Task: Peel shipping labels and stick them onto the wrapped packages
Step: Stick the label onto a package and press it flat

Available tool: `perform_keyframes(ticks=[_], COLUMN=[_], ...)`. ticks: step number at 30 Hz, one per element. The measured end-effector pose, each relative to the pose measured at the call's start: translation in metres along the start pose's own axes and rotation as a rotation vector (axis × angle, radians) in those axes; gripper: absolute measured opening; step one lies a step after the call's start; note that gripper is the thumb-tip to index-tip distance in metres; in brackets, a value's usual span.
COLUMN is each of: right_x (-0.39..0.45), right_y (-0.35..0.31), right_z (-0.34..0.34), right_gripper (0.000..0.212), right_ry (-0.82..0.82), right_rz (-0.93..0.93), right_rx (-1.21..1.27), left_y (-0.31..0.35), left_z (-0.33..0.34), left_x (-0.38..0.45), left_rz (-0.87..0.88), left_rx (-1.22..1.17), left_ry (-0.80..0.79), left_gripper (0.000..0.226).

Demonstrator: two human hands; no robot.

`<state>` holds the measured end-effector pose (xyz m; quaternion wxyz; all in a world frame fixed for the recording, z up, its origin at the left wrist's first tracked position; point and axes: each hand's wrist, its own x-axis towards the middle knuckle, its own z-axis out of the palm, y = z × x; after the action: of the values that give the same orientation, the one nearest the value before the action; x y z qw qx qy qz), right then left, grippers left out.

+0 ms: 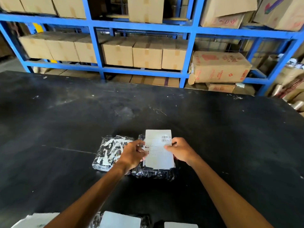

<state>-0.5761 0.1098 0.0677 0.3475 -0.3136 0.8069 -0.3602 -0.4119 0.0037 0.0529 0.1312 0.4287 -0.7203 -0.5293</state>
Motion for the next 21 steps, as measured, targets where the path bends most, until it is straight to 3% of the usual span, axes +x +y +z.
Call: perform_keyframes(ticks=[6,10,13,15,18,21], right_x=[0.012,0.014,0.013,0.011,0.010,0.014], right_y=[0.006,0.005,0.006,0.013,0.028,0.037], right_z=[0.015,0.017,0.018,0.017,0.014,0.017], right_gripper=[0.006,0.037,0.050,0.061,0.083,0.099], right_ry=[-0.020,0.021,0.071,0.100,0.100,0.000], right_rz=[0.020,-0.001,-0.015,-0.056,-0.208,-0.265], right_rx=[-0.156,-0.217,-0.436,-0.546,-0.648,-0.750], left_y=[-0.010,-0.007,-0.002,-0.002,-0.007,-0.015], left_z=[0.006,0.007,0.005,0.002,-0.003,-0.003], left_x=[0.010,0.008,0.004,0.004,0.006,0.019], left_rz=[-0.019,-0.006,-0.015,0.020,0.201,0.404], left_rx=[0.114,0.148,0.204,0.378,0.721,0.933], left_ry=[0.042,0.040,0.012,0.027,0.082,-0.080], left_gripper=[0.038,0.040,0.042,0.041,0.052,0.075])
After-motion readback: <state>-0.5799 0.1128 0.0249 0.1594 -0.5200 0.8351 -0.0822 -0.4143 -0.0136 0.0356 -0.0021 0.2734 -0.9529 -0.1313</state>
